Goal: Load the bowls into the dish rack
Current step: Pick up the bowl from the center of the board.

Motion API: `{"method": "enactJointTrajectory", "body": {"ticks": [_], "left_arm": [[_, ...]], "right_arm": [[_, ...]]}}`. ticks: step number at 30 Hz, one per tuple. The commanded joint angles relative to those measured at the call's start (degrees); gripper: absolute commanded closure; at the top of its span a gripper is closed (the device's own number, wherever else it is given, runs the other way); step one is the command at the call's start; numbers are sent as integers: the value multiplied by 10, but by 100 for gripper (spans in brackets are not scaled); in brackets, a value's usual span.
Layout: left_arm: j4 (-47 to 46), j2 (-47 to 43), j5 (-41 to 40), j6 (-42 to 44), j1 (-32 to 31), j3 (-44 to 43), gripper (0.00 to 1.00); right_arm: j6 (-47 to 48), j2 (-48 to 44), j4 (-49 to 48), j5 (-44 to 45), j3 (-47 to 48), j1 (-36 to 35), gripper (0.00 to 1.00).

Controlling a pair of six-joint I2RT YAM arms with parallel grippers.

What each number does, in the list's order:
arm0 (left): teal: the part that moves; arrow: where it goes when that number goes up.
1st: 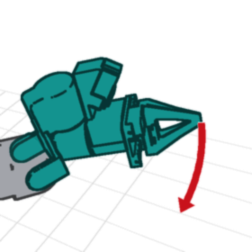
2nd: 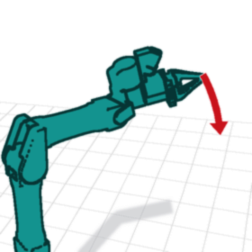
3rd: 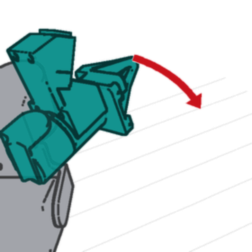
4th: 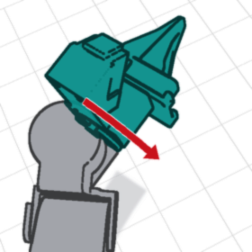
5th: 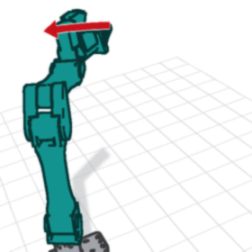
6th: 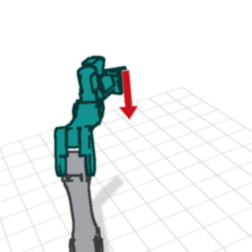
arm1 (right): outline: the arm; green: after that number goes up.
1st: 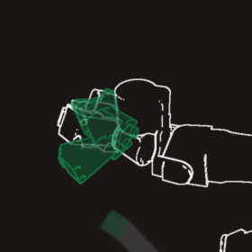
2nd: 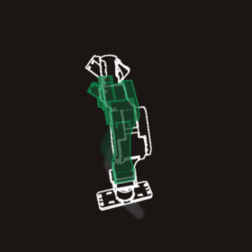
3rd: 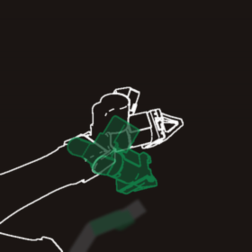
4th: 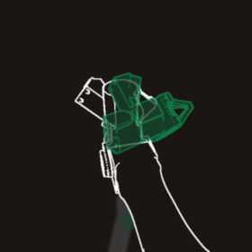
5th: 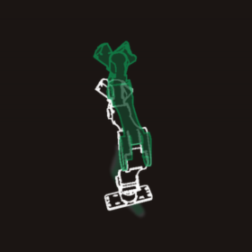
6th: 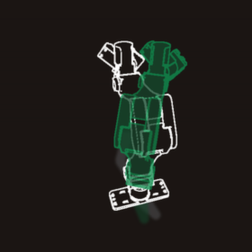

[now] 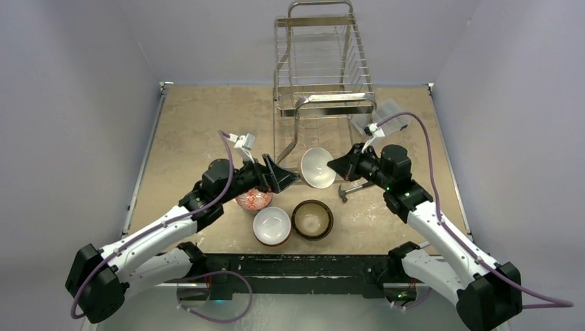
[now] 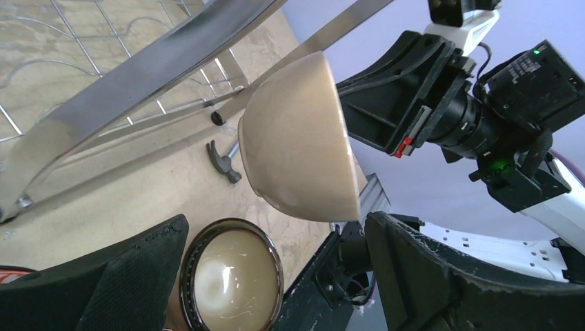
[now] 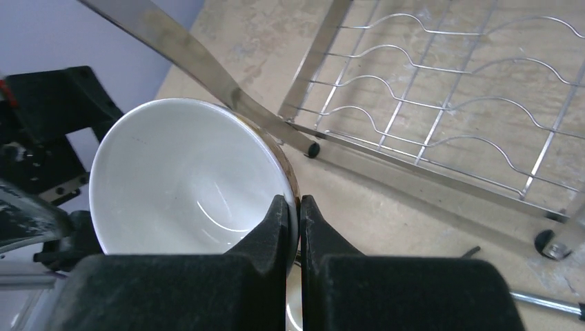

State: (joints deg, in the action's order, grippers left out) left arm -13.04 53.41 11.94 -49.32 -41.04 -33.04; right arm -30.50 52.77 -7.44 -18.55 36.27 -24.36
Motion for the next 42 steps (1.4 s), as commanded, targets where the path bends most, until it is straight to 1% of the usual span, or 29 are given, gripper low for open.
{"method": "enactJointTrajectory", "body": {"ticks": [1, 3, 7, 10, 13, 18, 25, 31, 34, 38, 42], "left_arm": [[-46, 26, 34, -23, 0, -29, 1], [-56, 37, 45, -24, 1, -27, 1], [-111, 65, 85, -34, 0, -26, 1], [-146, 86, 112, -45, 0, -32, 1], [-183, 99, 127, -60, 0, -32, 1], [-186, 112, 108, -74, 0, -25, 2], [-242, 135, 102, -115, 0, 0, 5], [-273, 169, 106, -141, 0, 6, 2], [-292, 186, 114, -151, 0, 7, 2], [-314, 201, 119, -165, -1, 11, 5], [-331, 216, 131, -173, 0, 12, 15]], "right_arm": [[-24, -16, -82, -53, 46, 0, 100], [-20, -14, -81, -55, 51, 0, 100], [-4, -12, -68, -57, 60, 0, 100], [4, -16, -69, -41, 62, 0, 100], [11, -17, -62, -43, 63, 0, 100], [13, -16, -97, -91, 54, 0, 100], [-5, -16, -145, -138, 21, 0, 100], [-3, -18, -156, -161, 10, -1, 100], [5, -23, -151, -164, 4, 0, 100], [9, -24, -151, -169, -1, -1, 100], [8, -20, -155, -167, -8, -1, 100]]}}
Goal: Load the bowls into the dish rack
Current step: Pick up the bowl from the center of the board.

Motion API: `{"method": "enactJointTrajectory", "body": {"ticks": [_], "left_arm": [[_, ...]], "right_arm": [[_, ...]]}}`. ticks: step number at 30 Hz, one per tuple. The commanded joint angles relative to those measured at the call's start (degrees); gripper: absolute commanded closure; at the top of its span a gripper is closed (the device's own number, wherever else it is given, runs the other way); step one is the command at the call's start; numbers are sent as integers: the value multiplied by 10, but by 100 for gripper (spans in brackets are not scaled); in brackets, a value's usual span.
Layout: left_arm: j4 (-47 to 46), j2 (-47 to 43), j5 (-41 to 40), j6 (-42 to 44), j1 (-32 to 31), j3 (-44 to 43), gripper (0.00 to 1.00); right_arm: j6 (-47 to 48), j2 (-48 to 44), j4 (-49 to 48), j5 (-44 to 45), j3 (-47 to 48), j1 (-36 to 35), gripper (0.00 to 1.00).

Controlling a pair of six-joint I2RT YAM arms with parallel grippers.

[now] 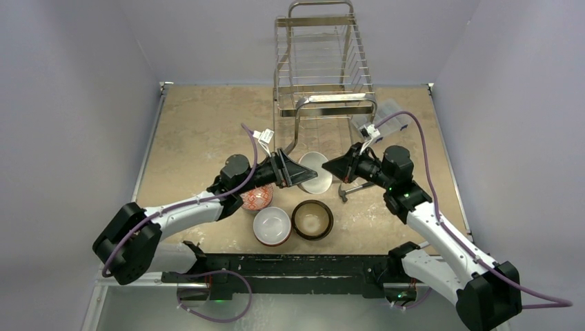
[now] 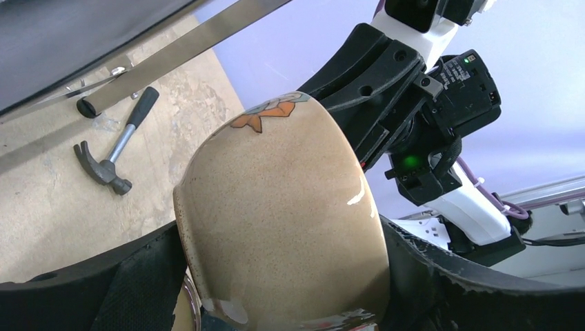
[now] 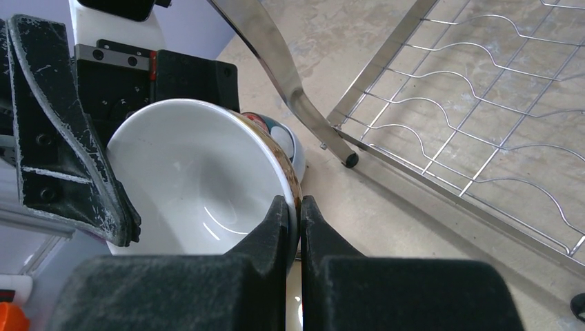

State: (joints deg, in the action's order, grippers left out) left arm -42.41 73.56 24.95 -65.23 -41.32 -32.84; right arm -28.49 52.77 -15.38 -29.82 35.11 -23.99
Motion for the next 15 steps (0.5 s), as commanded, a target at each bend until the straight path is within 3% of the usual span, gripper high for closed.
{"method": "enactJointTrajectory", "body": {"ticks": [1, 4, 7, 12, 15], "left_arm": [[-40, 17, 4, -15, 2, 11, 17], [-37, 20, 7, -14, 2, 12, 27], [-8, 16, -2, -8, 2, 12, 30], [32, 12, -15, -3, 3, 14, 15], [26, 21, -12, -12, 1, 14, 11]], "right_arm": [[-13, -17, -78, -57, 3, -4, 100], [-14, -13, -79, -60, 6, -5, 100], [-10, -17, -73, -53, 9, -4, 100], [-2, -22, -68, -52, 13, -5, 100], [-3, -21, -68, -58, 12, -4, 100]]}}
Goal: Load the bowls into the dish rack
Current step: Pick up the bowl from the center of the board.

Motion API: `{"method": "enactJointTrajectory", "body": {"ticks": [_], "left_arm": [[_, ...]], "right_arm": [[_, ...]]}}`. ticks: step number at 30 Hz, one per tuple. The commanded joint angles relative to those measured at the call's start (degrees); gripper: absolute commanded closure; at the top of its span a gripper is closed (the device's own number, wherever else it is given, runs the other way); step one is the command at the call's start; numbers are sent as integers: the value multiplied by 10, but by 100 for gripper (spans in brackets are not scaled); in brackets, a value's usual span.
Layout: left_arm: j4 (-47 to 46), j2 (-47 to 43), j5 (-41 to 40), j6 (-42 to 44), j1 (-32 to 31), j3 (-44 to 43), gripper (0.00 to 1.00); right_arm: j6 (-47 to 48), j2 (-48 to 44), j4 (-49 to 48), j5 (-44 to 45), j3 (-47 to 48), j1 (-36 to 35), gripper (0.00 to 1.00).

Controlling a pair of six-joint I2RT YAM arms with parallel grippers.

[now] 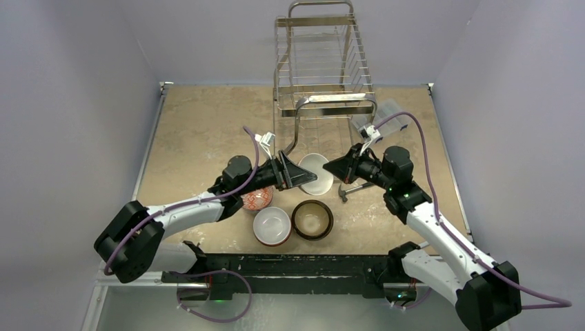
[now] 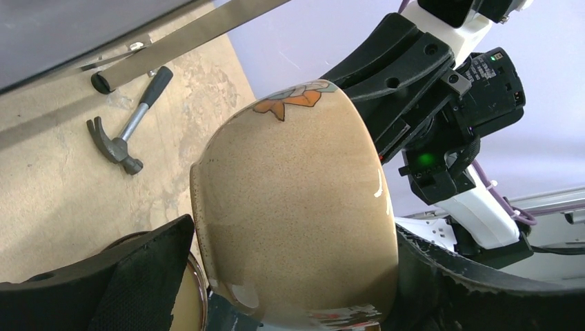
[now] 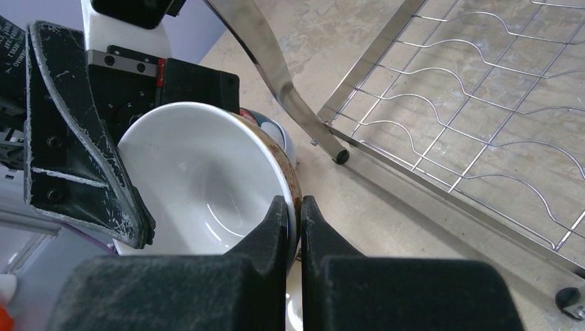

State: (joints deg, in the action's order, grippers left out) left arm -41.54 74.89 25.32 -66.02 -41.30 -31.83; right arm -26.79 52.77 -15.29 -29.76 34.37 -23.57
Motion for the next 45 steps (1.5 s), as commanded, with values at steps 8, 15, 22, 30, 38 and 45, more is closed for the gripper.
{"method": "enactJointTrajectory", "body": {"ticks": [8, 15, 22, 30, 38, 45], "left_arm": [[-26, 22, -11, -20, -8, 12, 12], [-39, 20, -11, -23, -9, 15, 26], [-31, 8, -19, -27, -8, 20, 57], [-10, -11, -37, -22, -5, 24, 67], [19, -56, -22, -18, 39, 38, 71], [90, -135, 15, -2, 115, 50, 72]], "right_arm": [[-31, -19, -81, -64, 12, -9, 100], [-27, -22, -75, -60, 12, -9, 97], [-22, -27, -50, -38, 21, -9, 74], [-17, -24, -37, -34, 28, -9, 56], [-9, -46, 8, 1, 10, -9, 32], [-4, -47, 24, 35, 10, -9, 22]]}}
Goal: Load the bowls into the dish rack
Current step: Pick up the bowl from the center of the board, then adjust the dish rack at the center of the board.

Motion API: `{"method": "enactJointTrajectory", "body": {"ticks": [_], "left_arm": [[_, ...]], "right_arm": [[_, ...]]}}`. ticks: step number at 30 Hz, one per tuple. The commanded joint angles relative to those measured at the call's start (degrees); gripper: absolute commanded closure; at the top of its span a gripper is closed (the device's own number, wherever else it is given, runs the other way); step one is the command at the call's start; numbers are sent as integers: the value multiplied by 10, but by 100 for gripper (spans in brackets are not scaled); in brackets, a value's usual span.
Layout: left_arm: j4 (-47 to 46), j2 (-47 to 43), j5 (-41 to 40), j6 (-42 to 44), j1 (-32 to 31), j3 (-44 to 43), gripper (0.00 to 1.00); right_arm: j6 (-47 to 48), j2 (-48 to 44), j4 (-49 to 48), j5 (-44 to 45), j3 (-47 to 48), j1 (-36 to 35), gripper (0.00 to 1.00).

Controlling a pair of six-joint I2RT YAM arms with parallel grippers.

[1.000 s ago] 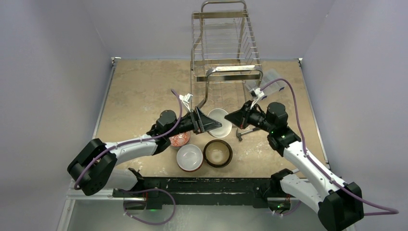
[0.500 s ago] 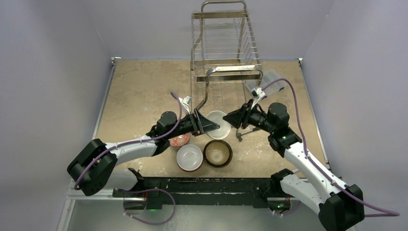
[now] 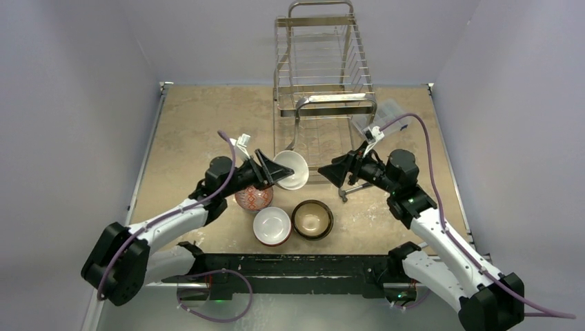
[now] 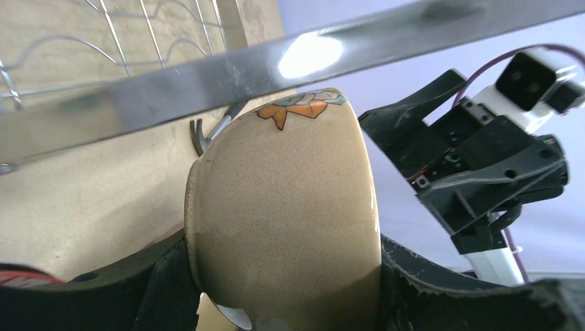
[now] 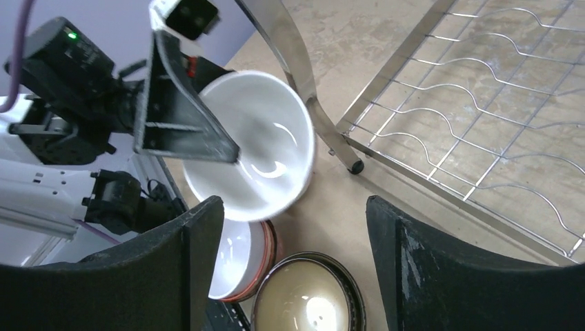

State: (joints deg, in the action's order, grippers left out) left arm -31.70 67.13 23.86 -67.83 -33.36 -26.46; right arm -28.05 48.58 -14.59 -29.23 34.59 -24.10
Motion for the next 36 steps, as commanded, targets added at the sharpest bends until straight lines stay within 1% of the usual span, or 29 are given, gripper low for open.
{"method": "enactJointTrajectory", "body": {"ticks": [1, 5, 7, 12, 16, 18, 20, 22, 25, 29, 34, 36], "left_arm": [[11, -70, 32, 23, 47, -6, 72], [94, -115, 32, 59, 87, -22, 72], [134, -132, 30, 79, 99, -35, 72], [226, -149, 11, 131, 111, -79, 72], [275, -156, -7, 168, 112, -111, 72], [288, -160, -16, 177, 111, -118, 72], [298, -164, -24, 185, 112, -122, 72], [309, -168, -36, 190, 111, -126, 72], [312, -173, -50, 190, 111, -123, 73], [311, -172, -55, 190, 111, -122, 73], [307, -169, -55, 189, 111, -123, 73], [308, -170, -55, 189, 112, -126, 73]], "right_arm": [[8, -6, 25, 42, 8, -3, 22], [2, -29, 55, 110, 0, -3, 17], [1, -40, 64, 135, -6, -3, 16], [30, -24, 60, 159, -11, -3, 17], [29, -7, 60, 167, -13, -3, 20], [20, -18, 65, 178, -24, -4, 21], [12, -31, 87, 207, -32, -3, 23], [6, -44, 115, 265, -29, -3, 27], [-9, -73, 158, 330, -26, -3, 27], [-4, -91, 169, 398, -25, -3, 26], [31, -48, 148, 411, -8, -4, 26], [44, -29, 122, 414, -2, -3, 26]]}}
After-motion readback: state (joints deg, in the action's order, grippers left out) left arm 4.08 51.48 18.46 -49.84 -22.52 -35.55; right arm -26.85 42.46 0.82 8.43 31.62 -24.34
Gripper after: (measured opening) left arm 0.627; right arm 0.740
